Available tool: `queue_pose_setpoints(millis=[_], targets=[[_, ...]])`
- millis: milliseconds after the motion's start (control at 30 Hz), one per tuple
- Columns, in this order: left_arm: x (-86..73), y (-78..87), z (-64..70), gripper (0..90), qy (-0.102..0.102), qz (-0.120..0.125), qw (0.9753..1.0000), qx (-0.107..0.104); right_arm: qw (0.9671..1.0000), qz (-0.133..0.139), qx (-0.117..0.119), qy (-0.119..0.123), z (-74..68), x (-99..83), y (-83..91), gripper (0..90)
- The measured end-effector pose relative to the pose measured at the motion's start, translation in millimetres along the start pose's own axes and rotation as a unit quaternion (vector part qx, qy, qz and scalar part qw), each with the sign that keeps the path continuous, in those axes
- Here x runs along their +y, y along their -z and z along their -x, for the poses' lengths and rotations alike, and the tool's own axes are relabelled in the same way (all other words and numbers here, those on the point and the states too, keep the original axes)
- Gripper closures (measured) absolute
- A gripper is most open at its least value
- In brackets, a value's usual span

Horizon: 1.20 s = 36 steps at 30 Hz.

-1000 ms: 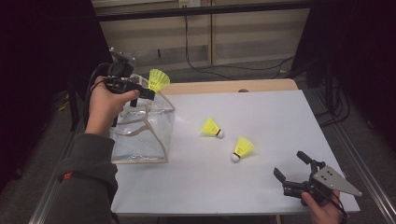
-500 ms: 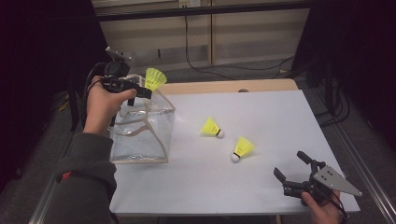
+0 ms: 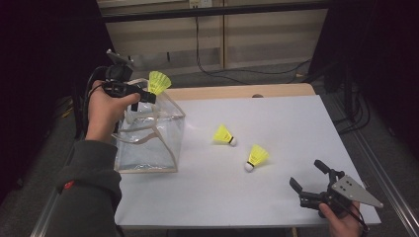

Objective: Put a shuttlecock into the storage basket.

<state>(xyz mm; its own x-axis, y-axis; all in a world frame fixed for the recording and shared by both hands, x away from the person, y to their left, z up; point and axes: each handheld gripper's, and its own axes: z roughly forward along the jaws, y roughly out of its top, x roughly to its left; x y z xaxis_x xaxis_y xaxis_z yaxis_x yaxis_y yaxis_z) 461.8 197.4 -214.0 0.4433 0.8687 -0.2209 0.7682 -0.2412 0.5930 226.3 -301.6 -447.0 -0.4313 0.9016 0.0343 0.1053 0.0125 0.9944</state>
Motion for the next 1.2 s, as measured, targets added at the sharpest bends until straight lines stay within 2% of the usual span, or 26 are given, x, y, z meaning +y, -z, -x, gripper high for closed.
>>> queue_pose_setpoints(millis=[567, 733, 867, 1033, 1200], targets=[[-1.3, 3.9, -10.0, 64.9, 0.014, 0.006, 0.9998, 0.013, 1.0000, 0.000, 0.000, 0.000, 0.1, -0.1, 0.3, 0.9], [-1.4, 5.4, -13.9, 64.9, 0.024, 0.013, 0.9995, 0.013, 1.0000, 0.000, 0.001, 0.001, 0.0, -0.1, 0.2, 0.8], [-2.2, 5.3, -17.8, 64.9, 0.030, 0.015, 0.9992, 0.023, 1.0000, 0.002, 0.000, -0.001, -0.2, 0.1, 0.2, 0.8], [-3.4, 4.0, -22.7, 64.9, 0.040, 0.020, 0.9987, 0.024, 1.0000, 0.002, 0.001, 0.000, -0.2, 0.1, 0.3, 0.8], [-5.1, 2.9, -27.3, 64.9, 0.047, 0.023, 0.9981, 0.033, 1.0000, 0.003, -0.001, -0.001, 0.0, 0.1, 0.3, 0.8]])
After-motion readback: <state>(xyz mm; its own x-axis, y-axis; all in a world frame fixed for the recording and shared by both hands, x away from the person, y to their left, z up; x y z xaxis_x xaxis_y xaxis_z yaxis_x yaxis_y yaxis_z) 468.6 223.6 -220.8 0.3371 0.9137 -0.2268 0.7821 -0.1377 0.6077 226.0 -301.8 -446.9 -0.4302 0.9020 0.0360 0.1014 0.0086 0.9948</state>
